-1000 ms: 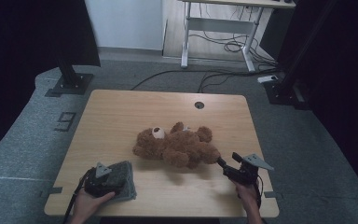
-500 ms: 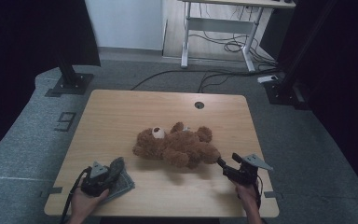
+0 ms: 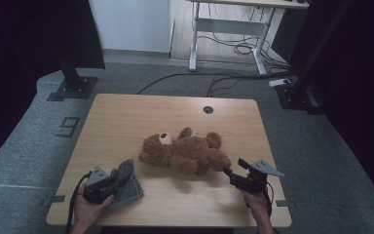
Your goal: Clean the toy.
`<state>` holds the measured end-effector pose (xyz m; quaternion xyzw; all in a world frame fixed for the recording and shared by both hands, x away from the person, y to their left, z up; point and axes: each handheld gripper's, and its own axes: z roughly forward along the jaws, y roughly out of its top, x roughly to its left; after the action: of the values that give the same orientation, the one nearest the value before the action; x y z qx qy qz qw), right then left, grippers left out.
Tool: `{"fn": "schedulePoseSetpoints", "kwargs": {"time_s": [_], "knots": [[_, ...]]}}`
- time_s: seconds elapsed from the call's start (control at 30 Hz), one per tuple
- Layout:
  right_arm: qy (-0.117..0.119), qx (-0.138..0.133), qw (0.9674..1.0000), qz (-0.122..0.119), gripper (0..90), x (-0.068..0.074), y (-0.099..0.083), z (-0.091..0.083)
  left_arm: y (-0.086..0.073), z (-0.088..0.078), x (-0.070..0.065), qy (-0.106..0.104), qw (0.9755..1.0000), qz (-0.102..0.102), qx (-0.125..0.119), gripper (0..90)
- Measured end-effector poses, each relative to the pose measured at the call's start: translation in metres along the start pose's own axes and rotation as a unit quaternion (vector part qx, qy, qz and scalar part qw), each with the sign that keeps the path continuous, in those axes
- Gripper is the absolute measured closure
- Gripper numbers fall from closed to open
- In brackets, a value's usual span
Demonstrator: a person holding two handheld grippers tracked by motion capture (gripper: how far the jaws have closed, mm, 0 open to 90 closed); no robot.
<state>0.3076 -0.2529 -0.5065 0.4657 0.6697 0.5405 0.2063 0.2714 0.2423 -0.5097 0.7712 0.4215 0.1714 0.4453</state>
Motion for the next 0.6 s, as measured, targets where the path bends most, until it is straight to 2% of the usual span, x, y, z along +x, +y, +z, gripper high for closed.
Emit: {"fn": "schedulePoseSetpoints", "kwargs": {"time_s": [0.03, 0.13, 0.17, 0.23, 0.27, 0.37, 0.47, 0.53, 0.6], "knots": [[0.009, 0.005, 0.9999, -0.002, 23.0, 0.003, 0.002, 0.005, 0.005, 0.0, -0.005, -0.009, 0.9999, 0.004, -0.014, 74.7], [0.017, 0.013, 0.9998, -0.005, 22.0, 0.007, 0.004, 0.014, 0.013, 0.001, -0.009, -0.016, 0.9996, 0.007, -0.024, 74.8], [0.024, 0.021, 0.9994, -0.011, 21.9, 0.01, 0.006, 0.025, 0.023, 0.001, -0.013, -0.026, 0.999, 0.007, -0.034, 74.9], [0.033, 0.028, 0.999, -0.008, 21.9, 0.012, 0.007, 0.037, 0.028, 0.002, -0.016, -0.031, 0.9987, 0.008, -0.039, 74.8], [0.036, 0.032, 0.9988, -0.008, 21.9, 0.013, 0.007, 0.043, 0.039, 0.004, -0.023, -0.038, 0.998, 0.015, -0.047, 74.8], [0.033, 0.042, 0.9985, -0.014, 22.0, 0.017, 0.008, 0.055, 0.054, 0.012, -0.035, -0.052, 0.9965, 0.032, -0.058, 74.8], [0.029, 0.039, 0.9988, -0.011, 27.2, 0.018, 0.009, 0.06, 0.068, 0.025, -0.045, -0.063, 0.9951, 0.046, -0.062, 74.8], [0.024, 0.038, 0.999, -0.006, 35.9, 0.018, 0.01, 0.062, 0.077, 0.034, -0.05, -0.077, 0.9941, 0.047, -0.062, 74.8], [0.02, 0.037, 0.999, -0.015, 42.8, 0.018, 0.009, 0.062, 0.087, 0.041, -0.056, -0.086, 0.993, 0.052, -0.062, 74.8]]}}
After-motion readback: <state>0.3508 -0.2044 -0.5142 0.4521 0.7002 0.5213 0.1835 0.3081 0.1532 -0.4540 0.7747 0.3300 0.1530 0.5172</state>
